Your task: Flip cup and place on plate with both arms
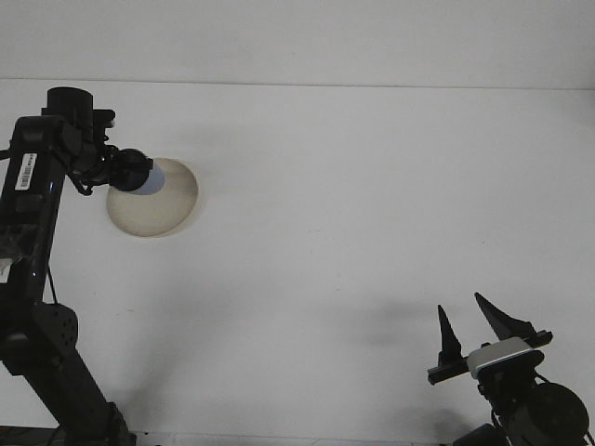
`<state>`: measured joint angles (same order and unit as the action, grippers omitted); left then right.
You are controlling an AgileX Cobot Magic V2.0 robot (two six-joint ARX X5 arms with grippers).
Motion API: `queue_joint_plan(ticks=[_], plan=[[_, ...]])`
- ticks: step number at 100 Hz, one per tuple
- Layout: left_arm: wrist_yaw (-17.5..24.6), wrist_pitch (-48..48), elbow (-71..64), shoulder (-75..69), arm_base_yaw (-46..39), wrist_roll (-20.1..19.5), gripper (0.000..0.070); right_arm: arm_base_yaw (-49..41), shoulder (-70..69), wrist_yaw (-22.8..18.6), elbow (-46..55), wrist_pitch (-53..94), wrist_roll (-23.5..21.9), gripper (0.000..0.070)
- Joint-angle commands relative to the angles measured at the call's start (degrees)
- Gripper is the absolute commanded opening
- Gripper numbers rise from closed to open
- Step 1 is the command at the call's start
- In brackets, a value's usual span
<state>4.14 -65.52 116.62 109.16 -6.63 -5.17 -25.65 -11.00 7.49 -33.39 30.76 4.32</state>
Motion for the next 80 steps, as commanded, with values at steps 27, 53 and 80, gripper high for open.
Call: queue_joint_plan(ticks=[27,53,80], plan=[[-0.17,2.73,1.29,10.97,-3.02,0.20,0.0013,-0.15,0.09,-0.09,-0.28,-0.09,-0.46,0.0398],[-0.17,3.96,1.29,16.06,-3.58,0.22,0.0016,-0.15,0.07,0.00,-0.28,0.17,-0.50,0.0398],[-0.04,6.93,2.43,16.33,-3.56,0.02,0.0461,-0.15,0.07,0.07,-0.28,0.33,-1.11,0.0398]])
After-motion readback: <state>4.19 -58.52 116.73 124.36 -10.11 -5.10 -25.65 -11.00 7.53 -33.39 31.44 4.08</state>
